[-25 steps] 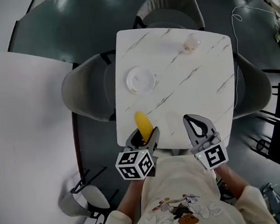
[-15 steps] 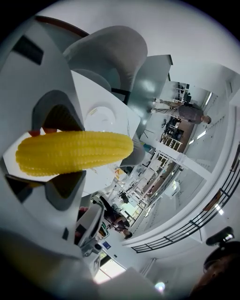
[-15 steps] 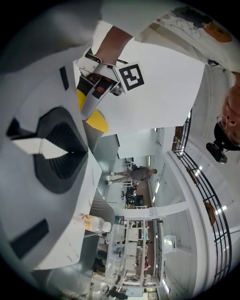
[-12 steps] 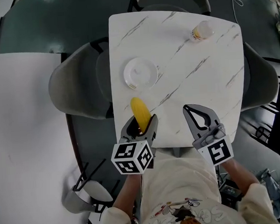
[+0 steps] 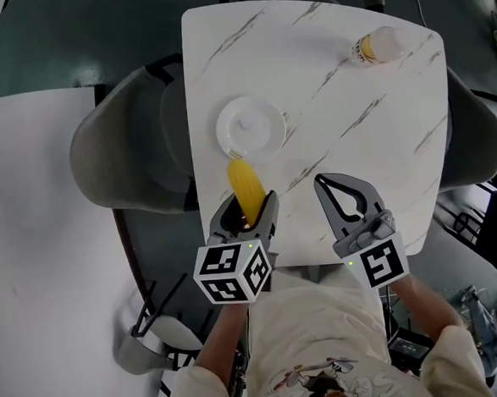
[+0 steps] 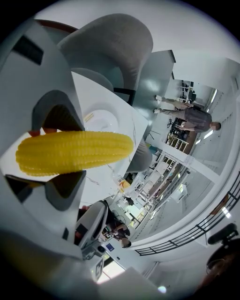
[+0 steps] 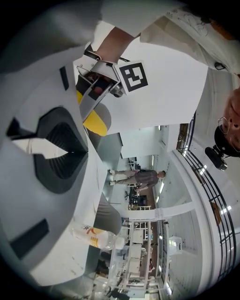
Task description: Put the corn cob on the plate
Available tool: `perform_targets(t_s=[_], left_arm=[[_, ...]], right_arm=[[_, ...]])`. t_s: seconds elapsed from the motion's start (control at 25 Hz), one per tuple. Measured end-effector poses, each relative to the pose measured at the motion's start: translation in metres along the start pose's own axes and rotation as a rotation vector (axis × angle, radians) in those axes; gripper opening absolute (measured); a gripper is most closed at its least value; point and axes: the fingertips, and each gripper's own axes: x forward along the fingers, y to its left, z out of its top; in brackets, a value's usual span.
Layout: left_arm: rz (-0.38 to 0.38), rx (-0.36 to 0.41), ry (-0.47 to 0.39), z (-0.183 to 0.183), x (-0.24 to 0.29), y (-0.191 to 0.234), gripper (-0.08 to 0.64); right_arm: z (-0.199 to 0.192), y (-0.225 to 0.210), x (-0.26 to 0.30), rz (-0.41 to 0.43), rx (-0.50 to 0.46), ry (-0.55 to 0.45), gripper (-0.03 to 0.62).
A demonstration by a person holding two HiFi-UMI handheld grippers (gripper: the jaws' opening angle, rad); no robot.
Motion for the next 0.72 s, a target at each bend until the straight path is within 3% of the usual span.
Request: perform_targets(t_s=[0.72], left_arm=[[0.039,0.016,0.074,0.014,0.072,0.045,0.265]], right_arm=[[-0.032,-0.023,0.063,-0.047,0.066,0.028,0.005]])
